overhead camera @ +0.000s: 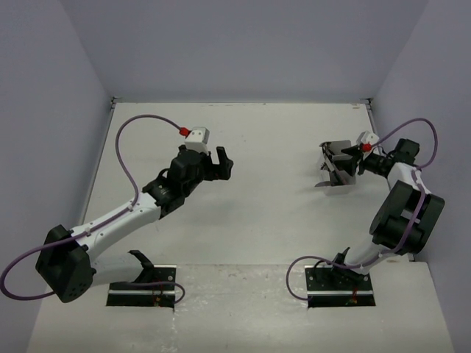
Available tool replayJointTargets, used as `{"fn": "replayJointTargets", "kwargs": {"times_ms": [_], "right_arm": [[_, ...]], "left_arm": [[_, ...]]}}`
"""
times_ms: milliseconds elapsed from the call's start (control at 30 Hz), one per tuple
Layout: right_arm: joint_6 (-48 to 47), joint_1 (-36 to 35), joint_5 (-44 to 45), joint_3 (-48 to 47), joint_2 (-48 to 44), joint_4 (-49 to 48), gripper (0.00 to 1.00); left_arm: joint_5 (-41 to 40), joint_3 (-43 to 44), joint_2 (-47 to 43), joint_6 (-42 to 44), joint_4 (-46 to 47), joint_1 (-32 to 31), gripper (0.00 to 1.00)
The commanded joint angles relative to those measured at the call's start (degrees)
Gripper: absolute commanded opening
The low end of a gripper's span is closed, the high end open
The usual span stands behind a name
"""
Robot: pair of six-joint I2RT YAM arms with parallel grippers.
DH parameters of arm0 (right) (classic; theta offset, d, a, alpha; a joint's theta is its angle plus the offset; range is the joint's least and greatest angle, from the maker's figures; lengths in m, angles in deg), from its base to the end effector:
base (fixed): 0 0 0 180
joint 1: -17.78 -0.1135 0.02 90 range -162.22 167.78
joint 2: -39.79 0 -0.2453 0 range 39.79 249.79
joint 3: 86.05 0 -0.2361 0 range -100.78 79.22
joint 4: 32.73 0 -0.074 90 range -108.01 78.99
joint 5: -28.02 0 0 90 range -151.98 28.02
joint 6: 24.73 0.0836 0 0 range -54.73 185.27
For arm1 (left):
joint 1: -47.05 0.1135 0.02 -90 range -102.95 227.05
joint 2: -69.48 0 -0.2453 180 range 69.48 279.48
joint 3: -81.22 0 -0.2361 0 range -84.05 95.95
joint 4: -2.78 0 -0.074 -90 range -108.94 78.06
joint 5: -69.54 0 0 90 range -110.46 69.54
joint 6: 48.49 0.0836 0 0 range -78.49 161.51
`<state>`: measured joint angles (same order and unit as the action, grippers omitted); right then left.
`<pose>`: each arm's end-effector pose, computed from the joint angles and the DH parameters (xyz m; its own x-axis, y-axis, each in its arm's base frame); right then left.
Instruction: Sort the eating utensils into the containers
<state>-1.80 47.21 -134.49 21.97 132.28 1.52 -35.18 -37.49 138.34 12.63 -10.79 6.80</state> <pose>0.3083 -0.0824 0.1949 0.0283 -0.3338 -0.9422 -0.7843 0.5769 -0.2279 0.2503 -0.1841 0.2553 -0.4555 -0.2264 -0.8610 0.2559 0.8930 -0.3702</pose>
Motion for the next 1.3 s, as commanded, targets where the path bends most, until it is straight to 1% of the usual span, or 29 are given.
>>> {"fn": "replayJointTargets", "kwargs": {"times_ms": [0, 33, 267, 333, 400, 433, 467, 500, 533, 600, 633, 667, 700, 733, 767, 800, 833, 867, 900, 933, 967, 1000, 1033, 1067, 1100, 1133, 1167, 1233, 1267], "right_arm": [[-2.98, 0.45, -0.26, -1.90, -0.47, 2.18, 0.53], [-3.24, 0.54, -0.52, -1.64, -0.64, 2.09, 0.58], [-3.33, 0.63, -0.61, -0.58, -2.22, 1.13, 0.59], [-3.42, 0.72, -0.79, -0.75, -3.62, 2.43, 0.60], [-3.51, 0.72, -2.45, -1.28, -5.72, 4.28, 0.63], [-3.07, 0.63, -2.98, -1.72, -6.52, 5.42, 0.67], [-1.50, 0.63, -3.86, -1.98, -7.49, 5.78, 0.96], [0.17, 0.63, -5.00, -2.25, -8.37, 5.78, 0.99], [2.45, 0.63, -5.79, -3.12, -10.38, 4.83, 0.99], [13.84, 0.45, -7.29, -4.00, -12.50, 1.85, 0.99], [18.16, 0.10, -7.21, -4.79, -14.77, -2.26, 0.99], [27.51, -0.33, -6.86, -5.23, -16.01, -4.65, 0.99], [32.91, -1.64, -4.16, -5.41, -17.15, -10.51, 0.99], [37.23, -2.44, -1.78, -5.32, -18.38, -13.35, 0.99], [44.93, -3.40, 1.38, -5.15, -20.75, -16.16, 0.99], [46.57, -6.46, 4.80, -5.06, -22.07, -17.76, 0.99], [47.20, -8.84, 14.32, -5.50, -23.39, -18.73, 0.99], [48.94, -11.39, 20.42, -5.85, -25.75, -19.17, 0.99], [50.35, -16.72, 25.96, -6.37, -26.65, -20.40, 0.99], [51.76, -19.38, 30.45, -8.73, -27.18, -22.24, 0.99], [55.34, -23.41, 37.11, -10.93, -26.66, -21.73, 0.99], [58.25, -24.85, 38.74, -16.60, -25.96, -20.07, 0.99], [65.50, -26.08, 40.67, -19.62, -25.00, -19.71, 0.99], [69.75, -27.22, 41.91, -22.35, -23.94, -17.79, 0.99], [73.27, -29.41, 43.40, -27.68, -21.50, -14.55, 0.99], [76.09, -31.61, 44.98, -30.17, -20.25, -12.34, 0.99], [81.52, -32.85, 46.65, -31.85, -19.11, -10.06, 0.99], [84.81, -36.89, 48.16, -35.11, -15.86, -3.38, 0.99], [85.95, -40.12, 51.21, -35.38, -15.06, -1.18, 0.99]], "left_arm": [[-2.33, 2.74, -0.31, 1.11, 1.40, 0.08, 1.00], [-2.33, 2.91, -0.31, 1.20, 1.05, 0.08, 1.00], [-2.42, 3.09, -1.36, 1.29, 0.96, 0.08, 1.00], [-2.42, 3.18, -1.80, 1.29, 1.05, 0.08, 1.00], [-2.24, 3.27, -2.24, 1.55, 1.05, 0.08, 1.00], [-2.07, 3.27, -2.76, 1.64, 0.96, 0.08, 1.00], [-2.07, 3.35, -3.11, 1.64, 0.87, 0.08, 1.00], [-2.07, 3.36, -3.64, 1.72, 0.79, 0.08, 1.00], [-2.33, 3.36, -4.69, 1.81, 0.18, 0.08, 1.00], [-3.20, 3.79, -6.10, 1.64, -0.88, 0.08, 1.00], [-4.25, 3.97, -7.59, 1.55, -3.41, 0.08, 1.00], [-4.52, 4.49, -8.30, 1.46, -4.22, 0.08, 1.00], [-5.05, 4.76, -9.00, 1.46, -5.96, 0.08, 1.00], [-5.32, 5.02, -10.40, 1.46, -6.85, 0.08, 1.00], [-5.84, 5.37, -11.28, 1.46, -7.64, 0.08, 1.00], [-6.45, 5.55, -11.99, 1.20, -9.57, 0.08, 1.00], [-8.38, 5.90, -13.30, 0.94, -10.72, 0.08, 1.00], [-9.61, 6.77, -13.92, -0.37, -12.03, 0.08, 1.00], [-11.10, 7.31, -14.36, -1.08, -15.35, 0.08, 1.00], [-13.99, 8.18, -14.63, -1.87, -17.65, 0.08, 1.00], [-15.41, 10.28, -14.54, -3.79, -19.93, 0.08, 1.00], [-19.43, 11.26, -14.11, -4.94, -25.09, 0.08, 1.00], [-21.90, 13.18, -13.93, -8.00, -28.01, 0.08, 1.00], [-24.54, 14.07, -13.49, -9.94, -30.83, 0.08, 1.00], [-29.70, 14.95, -12.53, -12.05, -36.77, 0.08, 1.00], [-32.01, 16.09, -12.09, -16.25, -39.44, 0.08, 1.00], [-33.43, 16.36, -11.73, -17.94, -41.47, 0.08, 1.00], [-34.24, 16.63, -10.59, -21.63, -44.99, 0.17, 1.00], [-33.97, 16.45, -10.33, -22.70, -45.79, 0.17, 1.00]]}}
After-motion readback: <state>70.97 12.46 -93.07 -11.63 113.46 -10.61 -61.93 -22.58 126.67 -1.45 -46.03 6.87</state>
